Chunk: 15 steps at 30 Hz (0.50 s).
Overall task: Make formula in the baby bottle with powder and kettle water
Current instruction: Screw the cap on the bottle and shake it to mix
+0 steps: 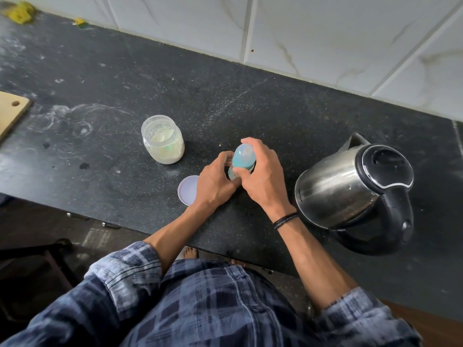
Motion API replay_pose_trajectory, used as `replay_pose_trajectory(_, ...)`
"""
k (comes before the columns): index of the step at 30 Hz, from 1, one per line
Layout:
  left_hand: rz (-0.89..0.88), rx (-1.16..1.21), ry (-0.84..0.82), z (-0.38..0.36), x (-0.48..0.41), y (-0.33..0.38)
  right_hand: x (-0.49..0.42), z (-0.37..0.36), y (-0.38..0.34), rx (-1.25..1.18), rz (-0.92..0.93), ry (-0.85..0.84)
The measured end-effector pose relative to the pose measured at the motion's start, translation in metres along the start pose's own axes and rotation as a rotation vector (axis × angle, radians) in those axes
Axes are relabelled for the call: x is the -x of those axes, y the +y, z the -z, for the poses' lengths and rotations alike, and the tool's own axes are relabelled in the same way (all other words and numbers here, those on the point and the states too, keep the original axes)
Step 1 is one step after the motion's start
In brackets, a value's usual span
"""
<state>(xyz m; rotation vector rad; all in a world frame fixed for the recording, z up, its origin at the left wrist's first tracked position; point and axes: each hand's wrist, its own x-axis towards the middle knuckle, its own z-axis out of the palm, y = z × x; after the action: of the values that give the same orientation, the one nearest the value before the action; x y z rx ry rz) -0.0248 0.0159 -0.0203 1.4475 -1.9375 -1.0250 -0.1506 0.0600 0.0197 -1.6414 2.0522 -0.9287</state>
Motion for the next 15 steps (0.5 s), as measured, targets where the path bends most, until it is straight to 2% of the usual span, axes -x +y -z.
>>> replay_pose_trajectory(11, -0.053, 0.009, 0.038, -0.001, 0.005, 0.006, 0.007, -0.018, -0.006, 0.064, 0.004, 0.216)
replay_pose_trajectory(15, -0.038, -0.032, 0.025, 0.000, 0.002, 0.004, 0.004, -0.013, -0.009, 0.066, -0.028, 0.139)
